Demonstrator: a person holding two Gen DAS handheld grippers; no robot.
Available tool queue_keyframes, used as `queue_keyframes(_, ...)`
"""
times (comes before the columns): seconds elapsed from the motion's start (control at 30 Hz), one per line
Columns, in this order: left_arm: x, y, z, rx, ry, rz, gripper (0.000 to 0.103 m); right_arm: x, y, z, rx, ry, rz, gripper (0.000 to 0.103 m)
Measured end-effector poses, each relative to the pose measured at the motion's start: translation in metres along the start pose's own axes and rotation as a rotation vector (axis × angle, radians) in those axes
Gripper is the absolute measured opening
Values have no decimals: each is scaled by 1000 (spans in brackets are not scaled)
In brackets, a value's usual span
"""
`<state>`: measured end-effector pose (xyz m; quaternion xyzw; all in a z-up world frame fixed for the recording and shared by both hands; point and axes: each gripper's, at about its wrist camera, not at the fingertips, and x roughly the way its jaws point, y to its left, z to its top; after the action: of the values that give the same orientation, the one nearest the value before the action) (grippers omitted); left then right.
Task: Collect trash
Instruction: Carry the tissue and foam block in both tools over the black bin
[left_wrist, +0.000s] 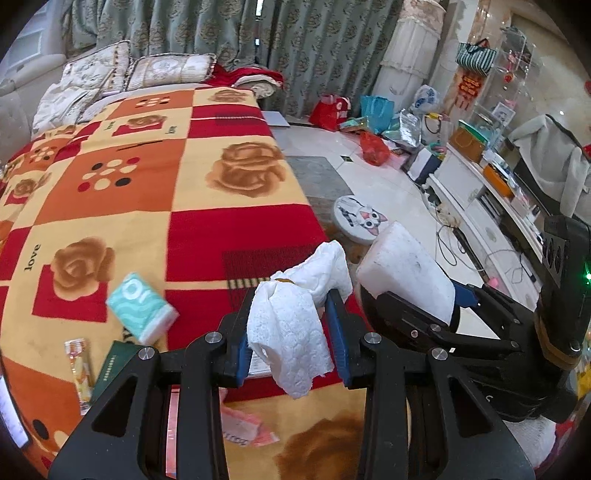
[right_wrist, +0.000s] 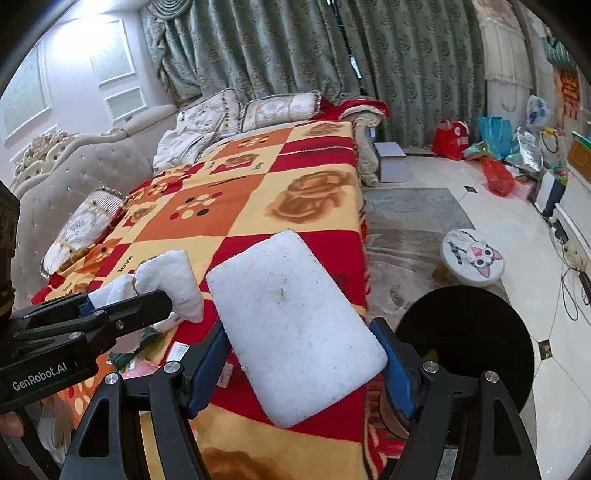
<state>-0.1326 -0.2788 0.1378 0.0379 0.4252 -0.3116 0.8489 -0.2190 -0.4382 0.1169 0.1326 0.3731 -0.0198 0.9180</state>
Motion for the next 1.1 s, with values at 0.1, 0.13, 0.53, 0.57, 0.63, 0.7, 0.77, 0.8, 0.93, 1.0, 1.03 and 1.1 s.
queue_keyframes(0.1,5,-10,1,9,8,-15,34,-4,-10,-2,16,-4,-14,73)
queue_keyframes(0.13,6,-13,2,11,10,-19,34,-6,-14,-2,23,-5,-19,73)
queue_keyframes(0.53,32,-51,8,43,46,-62,34,-20,-58,-9,97,-14,-74,73)
queue_keyframes(0.57,35,-53,8,44,51,-66,34,-20,-62,-10,104,-14,-79,73)
queue_keyframes(0.63,39,-58,8,49,56,-71,34,-21,-68,-10,118,-14,-86,73)
queue_keyframes(0.7,44,-63,9,57,64,-73,34,-21,-76,-11,133,-12,-95,74)
queue_keyframes(0.77,48,-68,9,61,70,-76,34,-22,-82,-12,143,-12,-102,74)
queue_keyframes(0.8,50,-70,10,62,73,-78,34,-23,-86,-12,150,-12,-107,74)
queue_keyframes(0.93,60,-79,11,72,85,-83,34,-25,-101,-14,181,-13,-124,74)
queue_keyframes(1.0,64,-84,12,76,91,-86,34,-25,-109,-14,194,-13,-130,74)
queue_keyframes(1.03,66,-85,12,78,93,-87,34,-26,-112,-15,200,-13,-133,74)
queue_keyframes(1.1,69,-90,13,82,98,-90,34,-25,-116,-15,210,-12,-138,74)
